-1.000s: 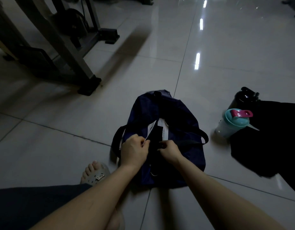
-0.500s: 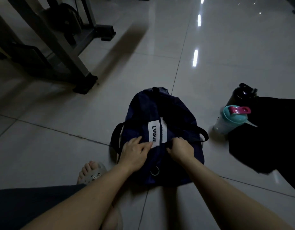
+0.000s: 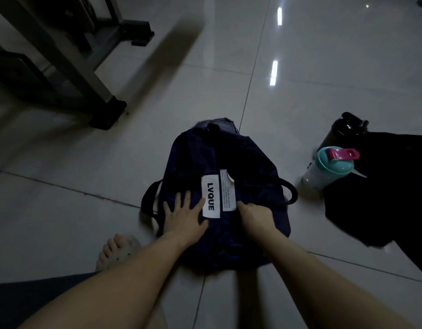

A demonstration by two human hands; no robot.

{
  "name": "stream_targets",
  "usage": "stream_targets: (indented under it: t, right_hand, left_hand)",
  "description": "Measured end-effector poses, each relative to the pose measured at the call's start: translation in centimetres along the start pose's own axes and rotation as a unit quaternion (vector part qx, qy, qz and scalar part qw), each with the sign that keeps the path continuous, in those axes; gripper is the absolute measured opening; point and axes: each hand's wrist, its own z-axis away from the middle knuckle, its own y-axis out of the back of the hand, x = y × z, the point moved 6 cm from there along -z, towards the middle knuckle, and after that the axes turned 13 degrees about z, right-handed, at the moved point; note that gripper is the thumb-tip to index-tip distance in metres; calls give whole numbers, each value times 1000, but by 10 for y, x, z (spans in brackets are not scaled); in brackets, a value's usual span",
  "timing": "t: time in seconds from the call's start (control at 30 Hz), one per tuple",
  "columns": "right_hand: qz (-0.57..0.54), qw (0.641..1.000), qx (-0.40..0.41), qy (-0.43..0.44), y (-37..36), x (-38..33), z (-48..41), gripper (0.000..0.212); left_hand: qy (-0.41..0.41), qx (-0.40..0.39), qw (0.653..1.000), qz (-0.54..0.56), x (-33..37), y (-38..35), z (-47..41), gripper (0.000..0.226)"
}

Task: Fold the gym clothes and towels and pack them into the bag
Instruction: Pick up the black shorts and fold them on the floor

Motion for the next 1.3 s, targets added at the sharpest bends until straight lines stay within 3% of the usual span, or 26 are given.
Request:
stream_targets:
  t: [0.07,0.2,0.33,0.4,0.5,0.6,0.7,0.83,1.03,1.17,1.3]
  right_hand:
    - [9,1000,12,1,5,16,-1,19]
    - [-19,995,4,-101,5,68,4,14]
    - [-103,985,-13,-138,16,71,7,10]
    - [-135,986,-28,-97,25,55,4,12]
    - [-161,985,-44,-46,33,33,-4,14]
    - [-166,985,-44,-31,32,21,-11,20]
    - [-168,984,-51,-30,20,17,-14,21]
    - [-214,973,-70,-44,5,18,-16,32]
    - [-233,967,-78,-60,3,18,-10,28]
    - [-260,960,-61,-77,9,23,-3,24]
    - [-304,945,-25,-120,19,34,5,25]
  left_hand:
    - [6,12,1000,-5,-11,4,-1,74]
    - [16,43,999,20,-29,16,-1,71]
    - [-2,80,994,72,-19,33,-12,65]
    - [-30,97,991,84,-13,39,-20,73]
    - [-54,94,992,69,-10,45,-35,102]
    - [-60,48,996,52,-9,45,-54,125]
    - [-31,-8,997,76,-15,39,-70,132]
    - [-22,-28,997,63,-20,45,-76,114]
    - [-32,-93,991,94,-13,41,-55,62]
    - [-52,-7,995,84,-8,40,-44,35]
    - [-68,64,987,134,8,38,-40,26]
